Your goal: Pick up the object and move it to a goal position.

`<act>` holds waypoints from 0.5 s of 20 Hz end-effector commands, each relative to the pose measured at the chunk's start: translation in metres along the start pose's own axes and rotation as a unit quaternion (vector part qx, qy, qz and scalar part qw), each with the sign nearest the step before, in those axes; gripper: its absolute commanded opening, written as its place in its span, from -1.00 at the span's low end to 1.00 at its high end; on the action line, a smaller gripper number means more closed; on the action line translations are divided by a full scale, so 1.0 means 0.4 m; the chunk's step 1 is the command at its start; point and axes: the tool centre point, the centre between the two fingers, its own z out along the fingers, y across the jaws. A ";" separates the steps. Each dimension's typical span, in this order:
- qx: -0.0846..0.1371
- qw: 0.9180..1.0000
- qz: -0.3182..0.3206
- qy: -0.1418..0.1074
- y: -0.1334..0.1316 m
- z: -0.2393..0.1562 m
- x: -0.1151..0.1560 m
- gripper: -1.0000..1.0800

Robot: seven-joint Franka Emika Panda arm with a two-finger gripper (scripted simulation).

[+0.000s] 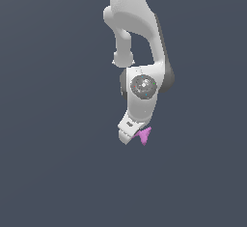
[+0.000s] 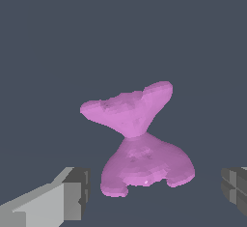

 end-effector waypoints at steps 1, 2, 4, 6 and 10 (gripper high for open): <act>0.006 0.999 -0.035 -0.001 -0.003 0.014 0.013 1.00; 0.008 0.999 -0.048 -0.002 -0.005 0.020 0.018 1.00; 0.011 0.997 -0.070 -0.002 -0.007 0.029 0.026 1.00; 0.014 0.996 -0.089 -0.002 -0.009 0.037 0.033 1.00; 0.019 0.993 -0.119 -0.002 -0.012 0.049 0.044 1.00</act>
